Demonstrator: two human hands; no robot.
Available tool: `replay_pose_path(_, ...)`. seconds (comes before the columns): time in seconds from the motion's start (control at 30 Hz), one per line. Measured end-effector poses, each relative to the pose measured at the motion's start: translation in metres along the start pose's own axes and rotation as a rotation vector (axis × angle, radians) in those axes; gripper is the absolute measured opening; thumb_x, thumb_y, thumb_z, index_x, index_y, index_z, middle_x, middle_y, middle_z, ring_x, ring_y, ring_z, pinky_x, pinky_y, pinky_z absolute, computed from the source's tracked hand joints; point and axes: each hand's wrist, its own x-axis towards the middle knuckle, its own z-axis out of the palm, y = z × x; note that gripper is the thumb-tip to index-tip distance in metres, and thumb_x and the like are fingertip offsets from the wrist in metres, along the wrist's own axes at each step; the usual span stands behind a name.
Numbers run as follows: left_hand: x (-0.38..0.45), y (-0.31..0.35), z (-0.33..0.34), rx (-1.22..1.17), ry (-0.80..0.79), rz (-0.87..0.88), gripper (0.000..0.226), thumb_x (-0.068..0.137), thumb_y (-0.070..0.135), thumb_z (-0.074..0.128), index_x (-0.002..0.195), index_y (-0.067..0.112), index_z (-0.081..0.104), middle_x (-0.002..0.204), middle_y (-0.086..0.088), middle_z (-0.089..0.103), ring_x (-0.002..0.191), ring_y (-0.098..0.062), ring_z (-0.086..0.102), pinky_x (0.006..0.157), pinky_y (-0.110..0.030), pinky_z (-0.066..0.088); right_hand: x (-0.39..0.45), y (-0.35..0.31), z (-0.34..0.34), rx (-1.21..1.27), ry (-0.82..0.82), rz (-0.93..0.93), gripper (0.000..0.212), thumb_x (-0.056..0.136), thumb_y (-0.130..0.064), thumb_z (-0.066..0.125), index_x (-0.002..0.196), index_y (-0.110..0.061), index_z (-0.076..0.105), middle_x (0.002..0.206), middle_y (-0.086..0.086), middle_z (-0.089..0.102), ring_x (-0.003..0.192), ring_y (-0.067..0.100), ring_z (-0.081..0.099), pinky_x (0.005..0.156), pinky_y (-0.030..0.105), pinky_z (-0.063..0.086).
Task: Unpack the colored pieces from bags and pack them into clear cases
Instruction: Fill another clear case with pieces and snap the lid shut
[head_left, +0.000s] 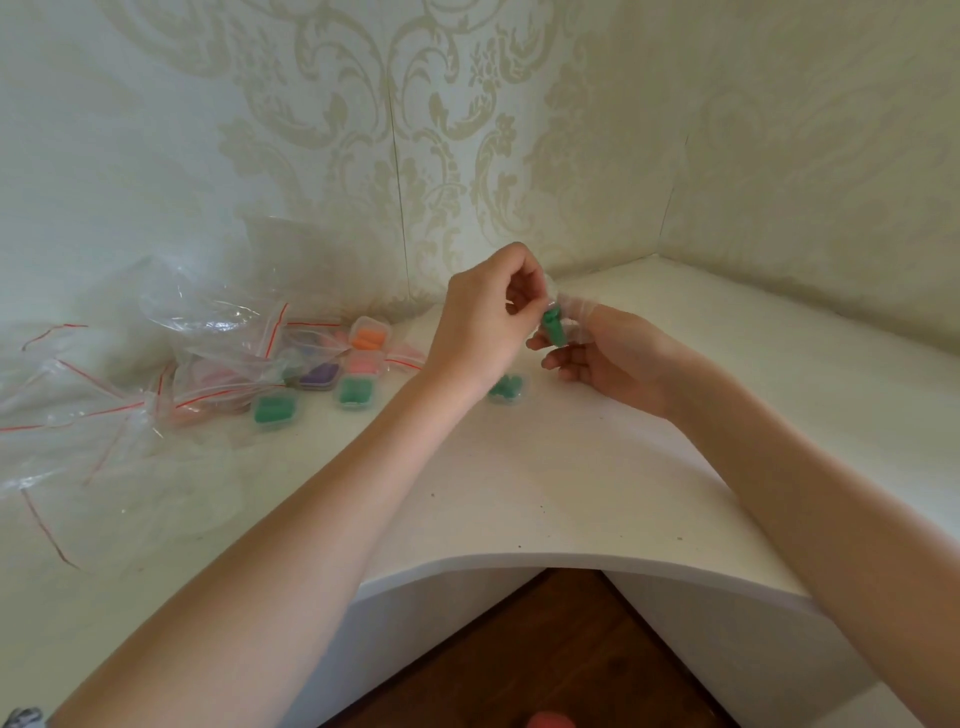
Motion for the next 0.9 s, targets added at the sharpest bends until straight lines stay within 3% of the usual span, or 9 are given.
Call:
replay_pose_path(0.13, 0.003, -0.004, -0.002, 0.001, 0.106, 0.0, 0.017, 0.082, 0.001, 0.067, 0.079, 0.011, 0.054, 0.072, 0.01, 0.058, 0.07, -0.005, 0.058, 0.065, -0.012, 0.047, -0.004, -0.003, -0.003, 0.104, -0.08, 0.012, 0.026, 0.097, -0.018, 0.034, 0.095, -0.018, 0.06, 0.087, 0.001, 0.065, 0.066, 0.014, 0.057, 0.064, 0.024, 0.041)
replay_pose_path(0.33, 0.004, -0.006, -0.001, 0.048, 0.166, -0.036, 0.01, 0.089, 0.004, 0.059, 0.091, 0.009, 0.05, 0.081, 0.003, 0.056, 0.074, -0.015, 0.059, 0.067, -0.027, 0.051, -0.003, -0.002, -0.004, 0.259, -0.066, 0.034, 0.014, 0.095, -0.026, 0.048, 0.1, -0.021, 0.06, 0.093, 0.001, 0.062, 0.066, 0.013, 0.057, 0.062, 0.025, 0.045)
replay_pose_path(0.43, 0.006, -0.007, -0.003, -0.027, 0.186, -0.158, 0.015, 0.09, 0.004, 0.058, 0.093, 0.011, 0.046, 0.079, 0.007, 0.053, 0.072, -0.018, 0.063, 0.068, -0.033, 0.055, 0.0, 0.001, -0.004, 0.234, -0.007, -0.021, 0.008, 0.095, -0.023, 0.053, 0.101, -0.021, 0.058, 0.095, 0.001, 0.062, 0.062, 0.013, 0.061, 0.057, 0.023, 0.049)
replay_pose_path(0.53, 0.008, -0.001, -0.006, -0.204, 0.159, -0.382, 0.01, 0.095, 0.015, 0.054, 0.098, 0.007, 0.049, 0.086, -0.004, 0.06, 0.068, -0.013, 0.064, 0.066, -0.026, 0.057, 0.001, 0.003, -0.002, 0.187, 0.077, -0.098, 0.006, 0.095, -0.013, 0.054, 0.097, -0.018, 0.057, 0.093, 0.004, 0.066, 0.056, 0.013, 0.063, 0.051, 0.021, 0.051)
replay_pose_path(0.6, 0.012, 0.003, -0.006, -0.391, 0.064, -0.615, 0.026, 0.097, 0.028, 0.051, 0.103, 0.003, 0.053, 0.09, -0.01, 0.063, 0.07, -0.016, 0.066, 0.067, -0.027, 0.059, 0.001, 0.003, -0.002, 0.169, 0.141, -0.142, 0.008, 0.094, -0.011, 0.054, 0.093, -0.018, 0.057, 0.089, 0.003, 0.067, 0.054, 0.012, 0.063, 0.05, 0.02, 0.051)
replay_pose_path(0.67, 0.013, 0.005, -0.007, -0.539, -0.064, -0.756, 0.027, 0.097, 0.028, 0.052, 0.098, 0.002, 0.059, 0.089, -0.013, 0.066, 0.074, -0.021, 0.068, 0.07, -0.031, 0.06, 0.002, 0.003, -0.003, 0.139, 0.177, -0.164, 0.009, 0.093, -0.01, 0.056, 0.091, -0.019, 0.057, 0.086, 0.0, 0.067, 0.056, 0.011, 0.062, 0.051, 0.02, 0.05)
replay_pose_path(0.77, 0.009, 0.003, -0.005, -0.594, -0.105, -0.738, 0.004, 0.091, 0.006, 0.06, 0.089, 0.003, 0.063, 0.091, -0.014, 0.069, 0.078, -0.02, 0.071, 0.072, -0.028, 0.059, 0.003, 0.004, -0.003, 0.115, 0.181, -0.174, 0.008, 0.091, -0.011, 0.059, 0.095, -0.018, 0.059, 0.084, -0.001, 0.067, 0.057, 0.012, 0.063, 0.052, 0.021, 0.049)
replay_pose_path(0.9, 0.007, -0.002, -0.006, -0.511, -0.069, -0.67, 0.004, 0.088, 0.003, 0.063, 0.087, 0.004, 0.06, 0.094, -0.016, 0.069, 0.072, -0.016, 0.07, 0.068, -0.025, 0.059, 0.002, 0.001, 0.0, 0.099, 0.162, -0.116, 0.018, 0.092, -0.016, 0.053, 0.104, -0.014, 0.066, 0.096, 0.004, 0.067, 0.064, 0.016, 0.063, 0.054, 0.024, 0.05)
